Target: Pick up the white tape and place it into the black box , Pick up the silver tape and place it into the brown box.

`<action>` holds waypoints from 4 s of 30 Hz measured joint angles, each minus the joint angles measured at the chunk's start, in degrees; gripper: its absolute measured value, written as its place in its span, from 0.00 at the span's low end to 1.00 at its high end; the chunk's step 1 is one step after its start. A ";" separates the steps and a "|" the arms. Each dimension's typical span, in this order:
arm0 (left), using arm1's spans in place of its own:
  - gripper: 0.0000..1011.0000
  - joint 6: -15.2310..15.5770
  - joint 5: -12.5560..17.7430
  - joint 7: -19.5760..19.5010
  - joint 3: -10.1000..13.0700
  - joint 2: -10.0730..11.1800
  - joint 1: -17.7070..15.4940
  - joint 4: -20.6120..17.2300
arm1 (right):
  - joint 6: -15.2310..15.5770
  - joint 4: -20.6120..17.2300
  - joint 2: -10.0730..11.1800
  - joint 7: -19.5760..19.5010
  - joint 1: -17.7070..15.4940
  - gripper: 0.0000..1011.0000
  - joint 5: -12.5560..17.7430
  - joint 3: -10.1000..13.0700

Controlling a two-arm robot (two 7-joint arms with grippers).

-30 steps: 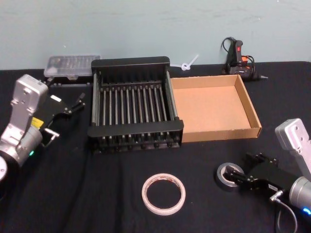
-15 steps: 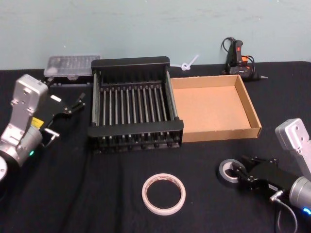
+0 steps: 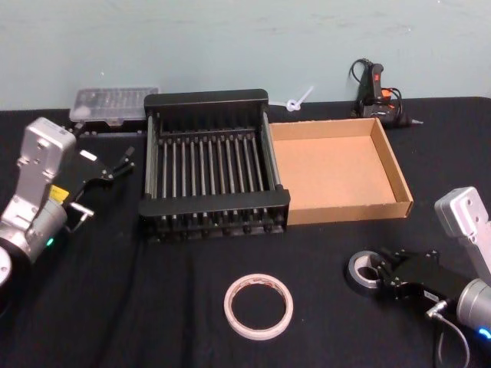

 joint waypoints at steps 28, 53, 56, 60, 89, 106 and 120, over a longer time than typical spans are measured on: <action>0.99 0.00 0.00 0.00 0.00 0.00 0.00 0.00 | -4.54 -2.23 -0.54 1.99 3.50 0.15 -0.26 3.62; 0.99 0.00 0.00 0.00 0.00 0.00 0.00 0.00 | -3.59 17.12 -8.31 2.92 26.02 0.15 -4.10 -2.44; 0.99 0.00 0.00 0.00 0.00 0.00 0.00 0.00 | -3.83 19.27 -9.15 3.04 27.72 0.15 -4.58 -3.01; 0.99 0.00 0.00 0.00 0.00 0.00 0.00 0.00 | -4.08 22.79 -10.55 3.25 30.14 0.15 -5.20 -3.82; 0.99 0.00 0.00 0.00 0.00 0.00 0.00 0.00 | -4.44 32.11 -14.26 3.29 34.95 0.29 -7.11 -5.47; 0.99 0.00 0.00 0.00 0.00 0.00 0.00 0.00 | -4.39 31.97 -14.19 3.26 34.87 0.82 -6.96 -5.40; 0.99 0.00 0.00 0.00 0.00 0.00 0.00 0.00 | -4.33 31.94 -14.19 3.26 34.87 0.99 -6.91 -5.40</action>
